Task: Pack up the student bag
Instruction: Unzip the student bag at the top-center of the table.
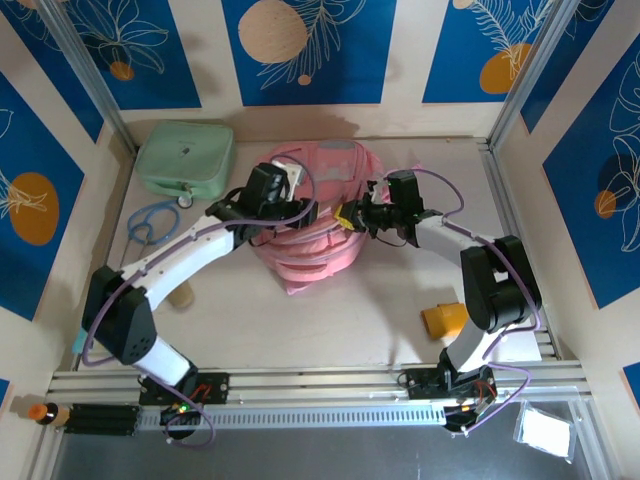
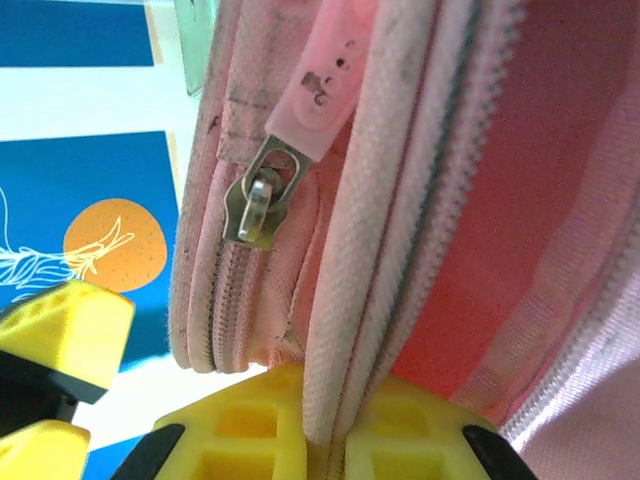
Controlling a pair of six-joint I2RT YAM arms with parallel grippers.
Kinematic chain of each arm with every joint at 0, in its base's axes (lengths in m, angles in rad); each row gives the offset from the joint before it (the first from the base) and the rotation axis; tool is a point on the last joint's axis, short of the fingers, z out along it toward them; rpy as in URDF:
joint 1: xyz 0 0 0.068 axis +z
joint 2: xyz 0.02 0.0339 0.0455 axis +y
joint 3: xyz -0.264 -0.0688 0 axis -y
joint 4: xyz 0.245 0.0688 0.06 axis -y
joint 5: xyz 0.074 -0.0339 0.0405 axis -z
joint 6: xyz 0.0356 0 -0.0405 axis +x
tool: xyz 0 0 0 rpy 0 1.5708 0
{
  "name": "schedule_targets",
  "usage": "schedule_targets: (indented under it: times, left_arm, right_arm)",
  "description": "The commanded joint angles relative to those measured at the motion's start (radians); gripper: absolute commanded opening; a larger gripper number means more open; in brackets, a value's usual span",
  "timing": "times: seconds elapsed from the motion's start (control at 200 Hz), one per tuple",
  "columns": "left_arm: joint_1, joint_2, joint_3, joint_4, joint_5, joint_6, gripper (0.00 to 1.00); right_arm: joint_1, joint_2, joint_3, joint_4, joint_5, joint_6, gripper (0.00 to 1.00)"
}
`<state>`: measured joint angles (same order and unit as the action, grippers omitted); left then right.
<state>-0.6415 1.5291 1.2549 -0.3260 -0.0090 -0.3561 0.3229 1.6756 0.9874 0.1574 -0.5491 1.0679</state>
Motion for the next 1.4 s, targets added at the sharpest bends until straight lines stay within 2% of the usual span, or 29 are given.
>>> schedule_targets:
  times: [0.0,0.15,0.28,0.37,0.5,0.635,0.835,0.94,1.015,1.17,1.305,1.395]
  left_arm:
    - [-0.042,-0.047,-0.071,-0.05,-0.044,-0.206,0.65]
    - [-0.105,-0.078,-0.158,0.049,-0.068,-0.314,0.64]
    - [-0.182,-0.045,-0.165,0.06,-0.175,-0.356,0.62]
    - [-0.212,-0.002,-0.143,0.058,-0.206,-0.38,0.57]
    - [-0.224,0.064,-0.102,0.073,-0.218,-0.405,0.5]
    - [-0.23,0.128,-0.03,0.033,-0.254,-0.422,0.38]
    - [-0.233,0.195,0.048,-0.051,-0.301,-0.424,0.36]
    - [-0.239,0.206,0.059,-0.093,-0.35,-0.44,0.27]
    - [-0.242,0.206,0.057,-0.102,-0.369,-0.442,0.24]
    - [-0.242,0.212,0.057,-0.109,-0.365,-0.439,0.2]
    - [-0.243,0.216,0.054,-0.109,-0.346,-0.431,0.11]
    - [-0.242,0.22,0.053,-0.108,-0.342,-0.428,0.12]
  right_arm:
    - [0.03,0.008,0.053,0.06,-0.054,-0.045,0.07]
    - [0.044,0.022,0.06,0.078,-0.069,-0.036,0.07]
    - [0.048,0.026,0.063,0.079,-0.069,-0.031,0.07]
    - [0.05,0.024,0.062,0.079,-0.068,-0.029,0.07]
    - [0.051,0.027,0.066,0.079,-0.07,-0.028,0.07]
    - [0.056,0.027,0.071,0.079,-0.071,-0.026,0.07]
    - [0.059,0.024,0.07,0.078,-0.071,-0.025,0.07]
    - [0.059,0.021,0.069,0.076,-0.064,-0.023,0.07]
    - [0.06,0.019,0.069,0.073,-0.058,-0.025,0.07]
    - [0.058,0.021,0.074,0.066,-0.053,-0.025,0.06]
    - [0.056,0.017,0.071,0.065,-0.05,-0.023,0.07]
    - [0.055,0.015,0.071,0.065,-0.051,-0.025,0.06]
